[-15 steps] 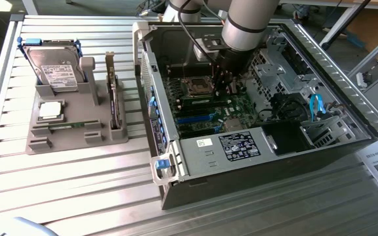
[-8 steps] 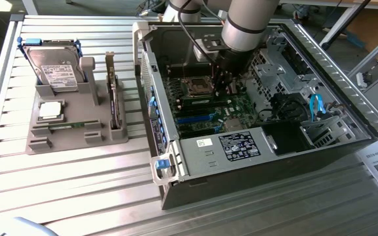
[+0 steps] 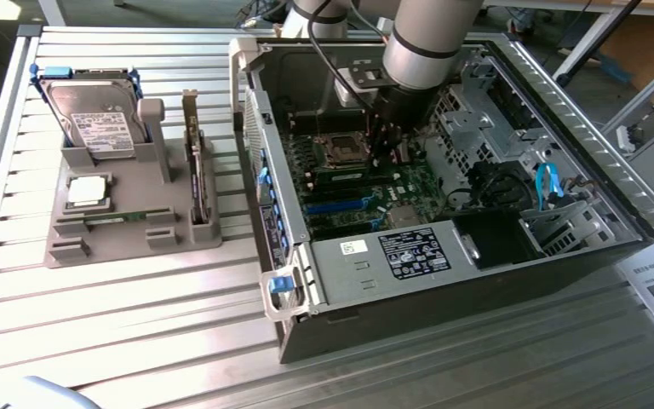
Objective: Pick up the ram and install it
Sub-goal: 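Insert the ram into the slot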
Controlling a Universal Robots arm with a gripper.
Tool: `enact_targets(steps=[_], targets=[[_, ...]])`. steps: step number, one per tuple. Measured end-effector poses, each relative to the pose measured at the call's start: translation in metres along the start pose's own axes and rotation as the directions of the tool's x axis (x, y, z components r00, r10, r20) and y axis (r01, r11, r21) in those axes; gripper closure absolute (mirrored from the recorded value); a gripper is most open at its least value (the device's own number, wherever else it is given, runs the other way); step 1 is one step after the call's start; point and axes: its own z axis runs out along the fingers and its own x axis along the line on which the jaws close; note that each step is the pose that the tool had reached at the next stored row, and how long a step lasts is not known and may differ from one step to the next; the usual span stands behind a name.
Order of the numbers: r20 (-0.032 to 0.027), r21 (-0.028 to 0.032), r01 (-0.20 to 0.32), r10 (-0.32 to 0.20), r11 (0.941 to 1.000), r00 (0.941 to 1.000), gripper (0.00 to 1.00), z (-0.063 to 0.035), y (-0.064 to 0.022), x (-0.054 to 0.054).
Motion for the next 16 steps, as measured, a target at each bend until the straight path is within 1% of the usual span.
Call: enact_targets(steps=[8,11,12,16], targets=[[0.0006,0.0003,0.000,0.000,1.0000,1.0000,0.88,-0.0001,0.0000,-0.0001],[0.0016,0.0008,0.000,0.000,1.0000,1.0000,0.88,-0.0020,-0.0001,-0.0002],[0.0006,0.0002,0.000,0.000,1.0000,1.0000,0.88,-0.0034,-0.0001,-0.0001],[0.0003,-0.0002,0.000,0.000,1.0000,1.0000,0.88,-0.0078,-0.0002,-0.0001]])
